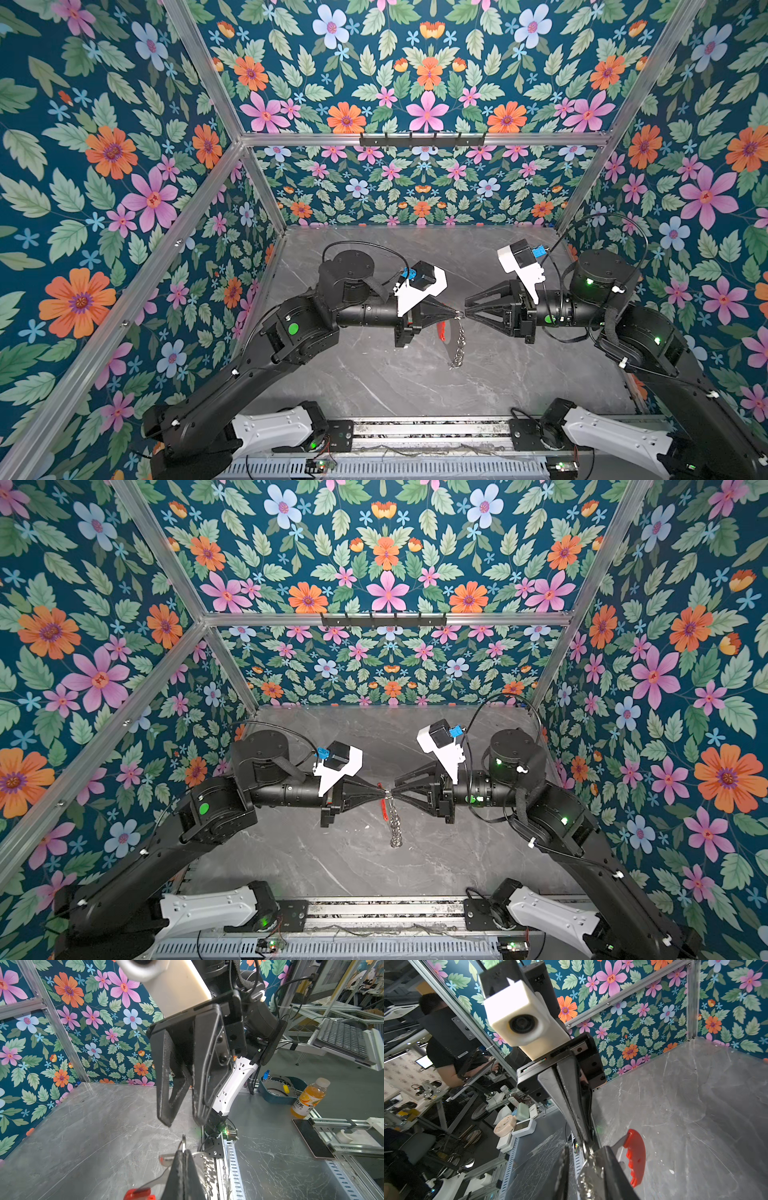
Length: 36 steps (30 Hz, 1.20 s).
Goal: Remove the keys from the keyring
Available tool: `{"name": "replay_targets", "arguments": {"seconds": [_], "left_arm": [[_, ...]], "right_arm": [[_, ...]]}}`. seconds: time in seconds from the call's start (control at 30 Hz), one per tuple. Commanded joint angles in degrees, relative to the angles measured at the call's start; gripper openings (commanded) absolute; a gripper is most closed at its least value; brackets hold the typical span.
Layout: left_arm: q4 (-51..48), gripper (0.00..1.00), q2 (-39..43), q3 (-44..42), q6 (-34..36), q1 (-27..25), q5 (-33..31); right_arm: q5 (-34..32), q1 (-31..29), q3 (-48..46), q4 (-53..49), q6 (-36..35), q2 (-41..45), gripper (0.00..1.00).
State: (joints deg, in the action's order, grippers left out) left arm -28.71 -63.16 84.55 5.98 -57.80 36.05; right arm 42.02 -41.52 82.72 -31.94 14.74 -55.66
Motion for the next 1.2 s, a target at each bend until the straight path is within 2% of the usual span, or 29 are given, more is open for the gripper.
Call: {"name": "replay_targets", "arguments": {"seconds": [0.0, 0.3, 0.8, 0.87, 1.07, 1.17], "left_arm": [[3.4, 0.00, 0.4, -0.1, -0.4, 0.1, -0.4], [3.7, 0.00, 0.9, -0.5, -0.7, 0.1, -1.3], [4.7, 0.00, 1.0, -0.5, -1.3, 0.3, -1.3], [4.8, 0.00, 0.9, -0.5, -1.4, 0.4, -1.1], [4.6, 0.00, 0.3, -0.4, -1.6, 0.4, -0.8], [4.0, 0.00, 0.0, 0.1, -1.9, 0.5, -1.6]], "right_arm": [[2.0, 0.0, 0.0, 1.6, 0.6, -0.4, 0.29], [3.1, 0.0, 0.3, 1.2, -0.1, -1.1, 0.22], [3.2, 0.0, 0.1, 1.0, -0.3, -1.7, 0.20], [3.1, 0.0, 0.2, 1.0, -0.3, -1.7, 0.17], [2.1, 0.0, 0.5, 0.4, -0.6, -1.7, 0.00], [1.4, 0.0, 0.7, -0.6, -0.8, -1.7, 0.00]]}}
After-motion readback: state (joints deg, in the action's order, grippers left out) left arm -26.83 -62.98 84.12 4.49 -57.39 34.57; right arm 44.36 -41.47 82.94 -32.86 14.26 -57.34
